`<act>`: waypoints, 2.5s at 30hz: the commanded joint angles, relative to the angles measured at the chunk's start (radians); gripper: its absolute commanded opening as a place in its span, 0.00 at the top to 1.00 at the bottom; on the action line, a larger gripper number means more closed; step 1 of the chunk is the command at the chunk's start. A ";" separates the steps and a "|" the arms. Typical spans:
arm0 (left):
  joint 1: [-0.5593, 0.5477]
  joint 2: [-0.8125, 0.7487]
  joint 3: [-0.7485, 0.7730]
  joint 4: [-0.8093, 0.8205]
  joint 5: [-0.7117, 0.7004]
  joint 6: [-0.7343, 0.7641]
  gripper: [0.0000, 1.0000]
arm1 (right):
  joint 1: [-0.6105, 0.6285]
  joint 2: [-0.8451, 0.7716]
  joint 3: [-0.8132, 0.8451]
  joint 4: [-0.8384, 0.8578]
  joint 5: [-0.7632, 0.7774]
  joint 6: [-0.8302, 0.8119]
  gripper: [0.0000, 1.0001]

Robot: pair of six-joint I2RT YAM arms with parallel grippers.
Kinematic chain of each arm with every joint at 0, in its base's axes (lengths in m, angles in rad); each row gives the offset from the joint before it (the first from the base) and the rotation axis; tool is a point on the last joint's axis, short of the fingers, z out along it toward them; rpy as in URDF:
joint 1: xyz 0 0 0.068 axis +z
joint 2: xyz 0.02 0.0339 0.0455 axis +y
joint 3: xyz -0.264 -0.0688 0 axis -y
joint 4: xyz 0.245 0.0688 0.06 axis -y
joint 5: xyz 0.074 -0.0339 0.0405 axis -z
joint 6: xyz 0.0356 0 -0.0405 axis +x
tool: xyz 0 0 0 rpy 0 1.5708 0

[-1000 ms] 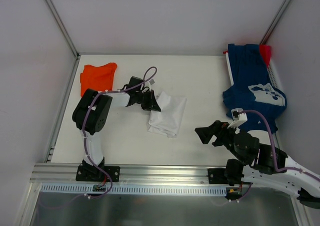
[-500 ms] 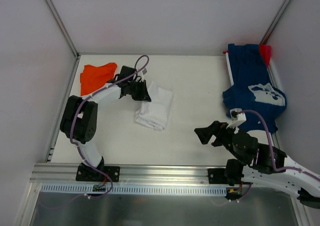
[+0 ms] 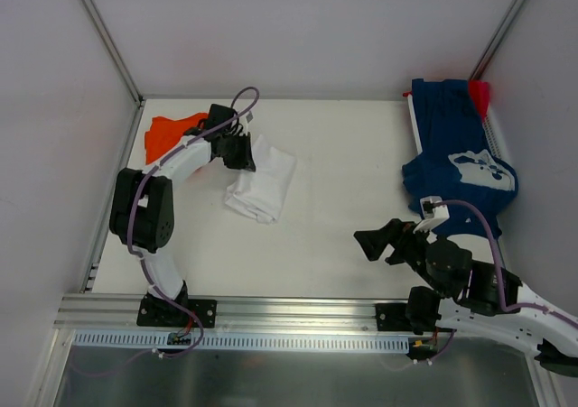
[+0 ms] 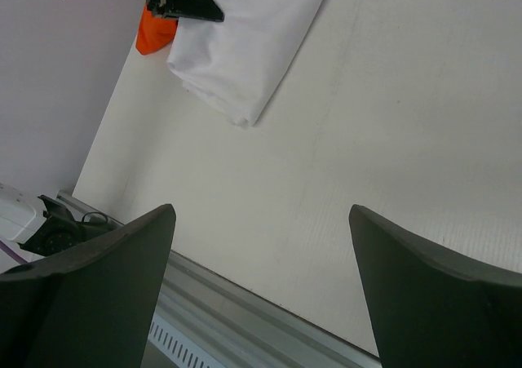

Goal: Fold and stack the t-shirts
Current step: Put the neatly folded tshirt into the corner of the board with the left arm

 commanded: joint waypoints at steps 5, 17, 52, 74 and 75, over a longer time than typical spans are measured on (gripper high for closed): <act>0.025 0.087 0.266 -0.159 -0.093 0.096 1.00 | 0.006 -0.049 -0.010 -0.006 0.008 -0.042 0.08; 0.190 0.291 0.867 -0.553 -0.287 0.264 1.00 | 0.006 -0.123 -0.017 -0.050 -0.001 -0.114 0.07; 0.543 0.512 0.880 -0.487 -0.329 0.203 0.93 | 0.006 -0.307 -0.083 -0.247 0.079 -0.046 0.04; 0.712 0.568 0.929 -0.473 -0.257 -0.015 0.05 | 0.006 -0.240 -0.112 -0.234 0.085 -0.017 0.03; 0.720 0.560 0.915 -0.463 -0.195 -0.030 0.05 | 0.006 -0.238 -0.115 -0.228 0.086 -0.017 0.03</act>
